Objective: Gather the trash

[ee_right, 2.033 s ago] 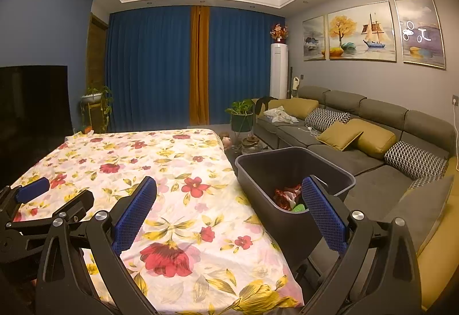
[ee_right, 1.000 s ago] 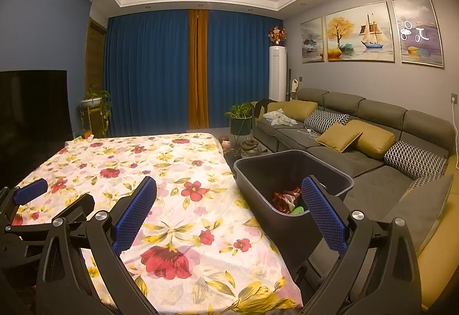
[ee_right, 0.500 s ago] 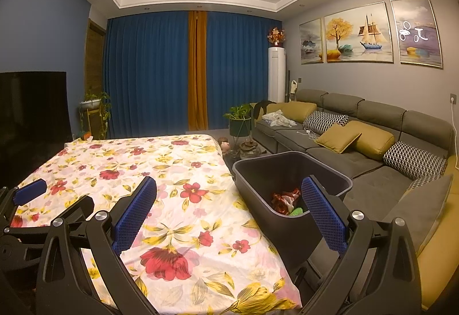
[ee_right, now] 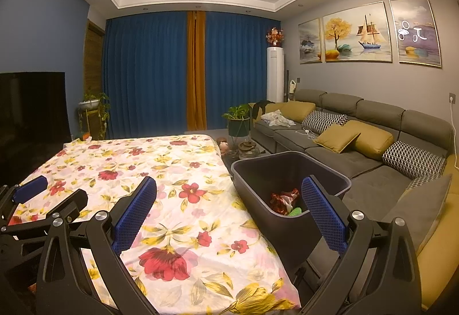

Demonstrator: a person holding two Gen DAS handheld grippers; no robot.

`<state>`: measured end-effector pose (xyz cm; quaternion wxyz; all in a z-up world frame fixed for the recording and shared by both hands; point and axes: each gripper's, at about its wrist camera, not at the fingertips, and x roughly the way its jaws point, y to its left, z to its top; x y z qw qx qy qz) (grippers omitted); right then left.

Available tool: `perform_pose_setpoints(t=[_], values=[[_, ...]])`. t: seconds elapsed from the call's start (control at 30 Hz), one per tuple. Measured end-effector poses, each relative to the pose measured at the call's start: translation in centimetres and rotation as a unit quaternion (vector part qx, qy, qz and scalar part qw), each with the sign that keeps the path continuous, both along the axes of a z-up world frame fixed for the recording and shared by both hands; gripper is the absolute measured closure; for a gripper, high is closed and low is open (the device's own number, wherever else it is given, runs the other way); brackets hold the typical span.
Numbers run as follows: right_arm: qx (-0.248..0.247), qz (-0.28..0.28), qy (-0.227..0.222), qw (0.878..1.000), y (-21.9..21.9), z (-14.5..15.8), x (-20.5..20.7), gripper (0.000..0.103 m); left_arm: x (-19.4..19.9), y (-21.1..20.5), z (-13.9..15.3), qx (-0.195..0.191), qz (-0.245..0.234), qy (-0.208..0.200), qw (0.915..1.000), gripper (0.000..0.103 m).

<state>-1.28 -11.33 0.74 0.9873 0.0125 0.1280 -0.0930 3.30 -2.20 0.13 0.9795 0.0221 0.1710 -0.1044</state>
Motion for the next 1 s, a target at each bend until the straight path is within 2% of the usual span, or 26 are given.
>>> perform_pose_setpoints(t=[0.67, 0.83, 1.0], values=[[0.002, -0.004, 0.002, 1.0, -0.28, -0.31, -0.08, 0.006, -0.23, -0.33, -0.28, 0.014, 0.006, -0.003, 0.9999, 0.019], [0.001, -0.004, 0.002, 1.0, -0.32, -0.31, -0.09, 0.006, -0.17, -0.11, -0.4, 0.016, 0.013, -0.002, 0.9998, 0.013], [0.001, -0.003, 0.002, 1.0, -0.31, -0.29, -0.08, 0.006, 0.05, 0.34, -0.19, 0.007, 0.012, 0.002, 0.9999, 0.012]])
